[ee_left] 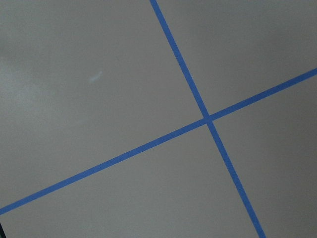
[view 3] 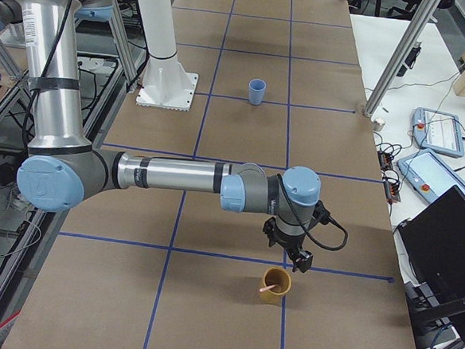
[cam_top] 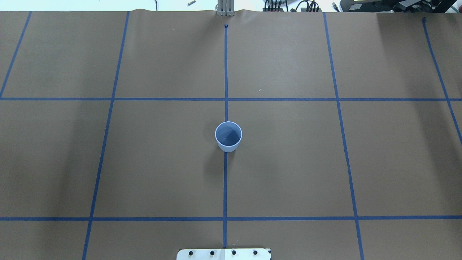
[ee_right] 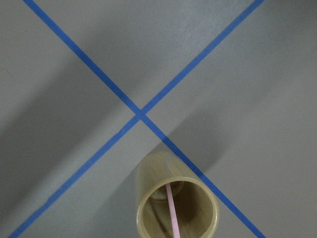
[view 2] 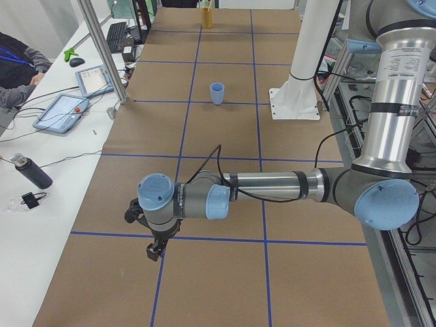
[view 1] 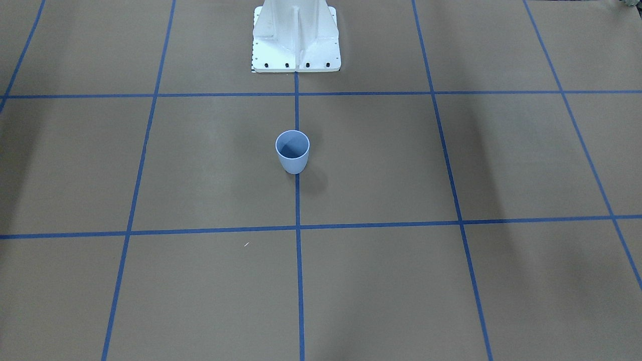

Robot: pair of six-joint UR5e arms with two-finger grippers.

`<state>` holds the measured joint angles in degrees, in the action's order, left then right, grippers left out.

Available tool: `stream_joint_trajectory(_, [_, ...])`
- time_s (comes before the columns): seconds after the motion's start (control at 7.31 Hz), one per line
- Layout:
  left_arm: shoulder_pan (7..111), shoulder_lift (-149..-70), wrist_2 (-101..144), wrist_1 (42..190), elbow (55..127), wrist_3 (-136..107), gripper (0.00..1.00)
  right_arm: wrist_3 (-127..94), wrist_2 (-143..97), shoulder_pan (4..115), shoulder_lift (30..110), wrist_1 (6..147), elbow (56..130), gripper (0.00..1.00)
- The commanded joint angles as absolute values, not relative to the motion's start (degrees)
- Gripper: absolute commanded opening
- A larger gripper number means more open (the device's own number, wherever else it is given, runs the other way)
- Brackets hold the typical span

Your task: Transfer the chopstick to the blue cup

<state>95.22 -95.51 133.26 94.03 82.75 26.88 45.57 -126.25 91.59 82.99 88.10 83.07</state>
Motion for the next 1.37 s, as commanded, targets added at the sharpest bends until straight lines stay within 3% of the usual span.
stream_joint_trajectory(0.0, [95.27,-95.27,133.24,94.48,82.71,26.81,0.99,49.56,-122.72,91.49,82.35,88.15,78.23,0.90])
stream_joint_trajectory(0.27, [95.27,-95.27,133.33,94.57,82.62,26.81,0.99,49.48,-122.43,91.49,83.32,88.42,77.70,0.50])
stream_joint_trajectory(0.41, [95.27,-94.93,133.33,94.57,82.79,26.81,0.99,49.31,-122.34,91.49,83.41,88.59,77.61,0.37])
stream_joint_trajectory(0.55, [95.27,-94.83,133.33,94.57,82.79,26.89,0.99,49.22,-121.47,91.49,83.41,88.59,77.61,0.31])
stream_joint_trajectory(0.96, [95.27,-94.83,133.42,94.57,82.71,26.89,0.99,49.13,-121.20,91.41,83.50,88.68,77.61,0.30])
stream_joint_trajectory(1.23, [95.27,-94.66,133.42,94.66,82.79,26.98,0.99,49.13,-121.11,91.41,83.58,88.68,77.61,0.17])
